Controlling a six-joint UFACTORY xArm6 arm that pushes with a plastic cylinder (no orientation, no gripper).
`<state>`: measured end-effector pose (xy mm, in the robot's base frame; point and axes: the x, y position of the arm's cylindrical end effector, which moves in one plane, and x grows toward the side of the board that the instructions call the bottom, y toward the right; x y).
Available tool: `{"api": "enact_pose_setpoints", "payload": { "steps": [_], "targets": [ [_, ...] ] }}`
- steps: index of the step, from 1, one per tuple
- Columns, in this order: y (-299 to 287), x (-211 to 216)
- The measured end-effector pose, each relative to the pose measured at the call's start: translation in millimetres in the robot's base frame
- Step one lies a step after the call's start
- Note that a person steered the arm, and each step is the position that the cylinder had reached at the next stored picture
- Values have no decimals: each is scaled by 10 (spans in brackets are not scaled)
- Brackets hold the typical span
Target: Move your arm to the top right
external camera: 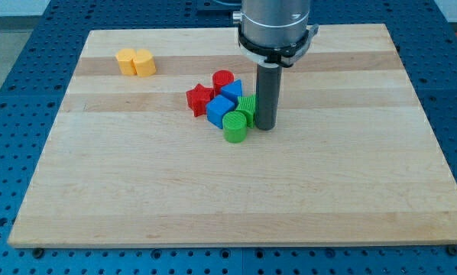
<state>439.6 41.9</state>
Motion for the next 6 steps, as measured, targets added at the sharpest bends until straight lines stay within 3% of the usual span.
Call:
{"api": "enact_pose_setpoints", "payload": {
  "steps": [2,6],
  "targets": [
    [494,-476],
    [-2169,-2084]
  ]
}}
